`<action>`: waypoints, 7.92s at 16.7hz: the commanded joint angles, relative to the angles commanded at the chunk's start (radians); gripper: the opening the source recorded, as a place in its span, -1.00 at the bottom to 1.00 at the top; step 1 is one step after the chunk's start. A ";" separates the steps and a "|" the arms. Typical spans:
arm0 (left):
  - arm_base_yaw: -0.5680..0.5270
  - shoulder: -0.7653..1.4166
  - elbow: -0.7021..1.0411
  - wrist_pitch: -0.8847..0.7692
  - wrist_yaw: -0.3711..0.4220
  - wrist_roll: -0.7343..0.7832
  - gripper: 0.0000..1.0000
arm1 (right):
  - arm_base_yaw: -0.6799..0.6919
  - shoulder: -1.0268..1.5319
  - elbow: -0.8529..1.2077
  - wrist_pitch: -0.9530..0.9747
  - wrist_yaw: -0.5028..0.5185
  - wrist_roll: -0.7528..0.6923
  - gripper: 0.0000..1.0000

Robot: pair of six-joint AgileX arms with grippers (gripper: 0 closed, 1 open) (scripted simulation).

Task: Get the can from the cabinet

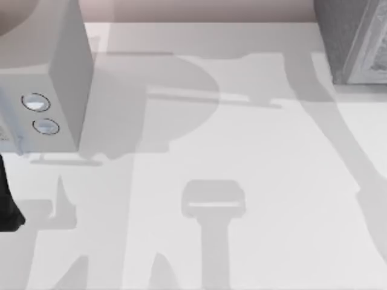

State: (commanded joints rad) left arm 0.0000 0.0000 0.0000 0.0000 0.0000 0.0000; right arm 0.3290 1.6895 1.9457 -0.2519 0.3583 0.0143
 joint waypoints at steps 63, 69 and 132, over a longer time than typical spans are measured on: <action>0.000 0.000 0.000 0.000 0.000 0.000 1.00 | -0.329 -1.690 -1.946 0.252 -0.358 -0.014 -1.00; 0.000 0.000 0.000 0.000 0.000 0.000 1.00 | -0.340 -1.628 -1.919 0.288 -0.392 -0.009 -1.00; 0.000 0.000 0.000 0.000 0.000 0.000 1.00 | -0.956 0.750 -0.886 1.686 -1.723 0.042 1.00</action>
